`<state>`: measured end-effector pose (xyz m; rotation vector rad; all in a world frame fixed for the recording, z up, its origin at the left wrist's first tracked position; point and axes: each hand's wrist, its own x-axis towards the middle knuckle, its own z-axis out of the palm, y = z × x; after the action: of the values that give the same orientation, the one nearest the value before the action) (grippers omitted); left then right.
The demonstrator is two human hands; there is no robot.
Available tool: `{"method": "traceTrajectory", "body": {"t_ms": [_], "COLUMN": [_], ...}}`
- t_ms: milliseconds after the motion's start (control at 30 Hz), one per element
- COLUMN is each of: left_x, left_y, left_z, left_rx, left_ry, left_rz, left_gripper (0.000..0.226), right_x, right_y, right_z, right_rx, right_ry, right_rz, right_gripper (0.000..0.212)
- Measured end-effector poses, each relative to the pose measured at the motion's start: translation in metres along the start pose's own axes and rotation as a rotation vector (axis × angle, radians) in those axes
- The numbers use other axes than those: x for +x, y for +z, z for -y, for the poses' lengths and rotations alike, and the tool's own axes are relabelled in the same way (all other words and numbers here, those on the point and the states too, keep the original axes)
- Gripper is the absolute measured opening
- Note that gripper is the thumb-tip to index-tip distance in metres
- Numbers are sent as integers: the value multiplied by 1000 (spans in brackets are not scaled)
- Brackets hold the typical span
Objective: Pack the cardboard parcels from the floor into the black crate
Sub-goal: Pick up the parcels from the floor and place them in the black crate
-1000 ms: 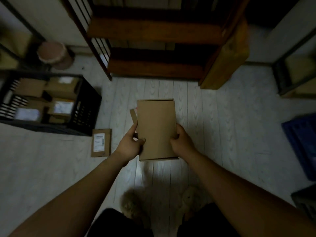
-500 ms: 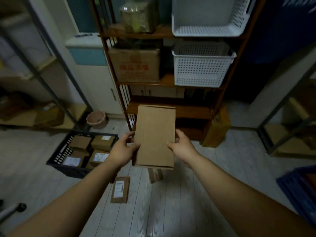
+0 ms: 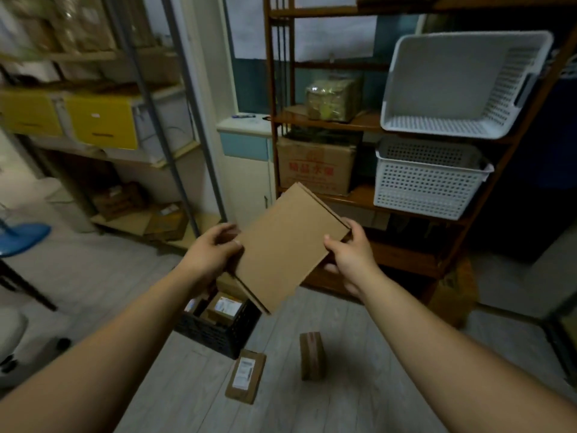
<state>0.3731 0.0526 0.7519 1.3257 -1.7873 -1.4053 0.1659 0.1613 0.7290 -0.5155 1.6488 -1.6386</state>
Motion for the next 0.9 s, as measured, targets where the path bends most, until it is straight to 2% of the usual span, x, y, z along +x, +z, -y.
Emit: {"method": "traceTrajectory", "body": {"t_ms": [100, 167, 333, 500, 733, 900], "left_x": [8, 15, 53, 80, 129, 182], "left_y": [-34, -59, -156, -241, -303, -318], "left_z": [14, 27, 53, 65, 90, 107], "left_rx": [-166, -116, -7, 117, 99, 115], "left_ry": [-99, -121, -24, 79, 15, -80], "left_rz": [15, 38, -111, -241, -195, -239], "left_gripper": [60, 59, 65, 53, 43, 47], "right_x": [-1, -3, -5, -10, 10, 44], "right_y": [48, 88, 192, 280, 352, 392], "right_z": [1, -5, -26, -34, -51, -74], "right_rx": [208, 220, -164, -318, -483, -541], "right_ry": [18, 17, -119, -193, -202, -165], "right_rz": [6, -4, -86, -24, -14, 27], "right_gripper": [54, 52, 54, 68, 72, 87]}}
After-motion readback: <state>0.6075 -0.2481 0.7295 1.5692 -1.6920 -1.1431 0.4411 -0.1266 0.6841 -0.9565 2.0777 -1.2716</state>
